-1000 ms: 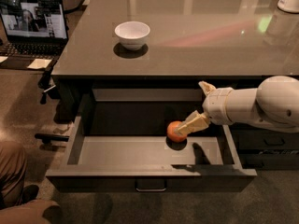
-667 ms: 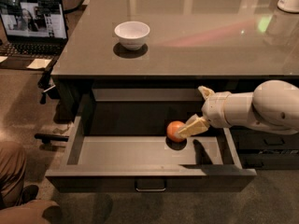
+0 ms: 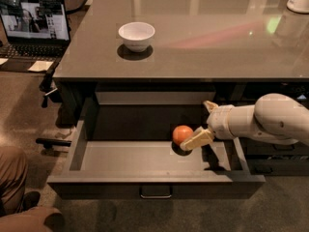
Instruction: Pick orange from top drawer and place on counter
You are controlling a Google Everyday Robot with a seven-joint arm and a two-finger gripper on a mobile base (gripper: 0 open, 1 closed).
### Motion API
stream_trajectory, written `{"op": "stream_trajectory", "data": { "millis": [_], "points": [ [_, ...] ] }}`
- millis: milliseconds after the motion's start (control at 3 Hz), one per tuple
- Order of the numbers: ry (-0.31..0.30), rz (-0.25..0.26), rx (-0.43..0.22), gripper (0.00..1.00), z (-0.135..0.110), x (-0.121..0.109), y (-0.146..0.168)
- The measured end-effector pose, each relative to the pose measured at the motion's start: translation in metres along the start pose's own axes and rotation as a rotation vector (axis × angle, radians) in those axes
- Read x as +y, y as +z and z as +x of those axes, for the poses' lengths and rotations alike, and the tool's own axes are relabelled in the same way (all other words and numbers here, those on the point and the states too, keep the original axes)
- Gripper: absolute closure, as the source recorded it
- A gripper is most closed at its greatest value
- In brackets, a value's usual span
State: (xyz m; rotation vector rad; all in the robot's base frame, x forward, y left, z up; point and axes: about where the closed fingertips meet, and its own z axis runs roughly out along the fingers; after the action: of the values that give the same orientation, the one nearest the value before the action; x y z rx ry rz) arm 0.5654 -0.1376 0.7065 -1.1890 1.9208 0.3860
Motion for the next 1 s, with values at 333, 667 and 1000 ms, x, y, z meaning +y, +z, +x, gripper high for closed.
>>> {"op": "stream_trajectory", "data": {
  "millis": [333, 667, 1000],
  "points": [
    [0.024, -0.047, -0.005, 0.00, 0.019, 0.000, 0.021],
    [0.053, -0.084, -0.010, 0.00, 0.036, 0.003, 0.036],
    [0.066, -0.111, -0.012, 0.00, 0.044, 0.005, 0.046]
  ]
}}
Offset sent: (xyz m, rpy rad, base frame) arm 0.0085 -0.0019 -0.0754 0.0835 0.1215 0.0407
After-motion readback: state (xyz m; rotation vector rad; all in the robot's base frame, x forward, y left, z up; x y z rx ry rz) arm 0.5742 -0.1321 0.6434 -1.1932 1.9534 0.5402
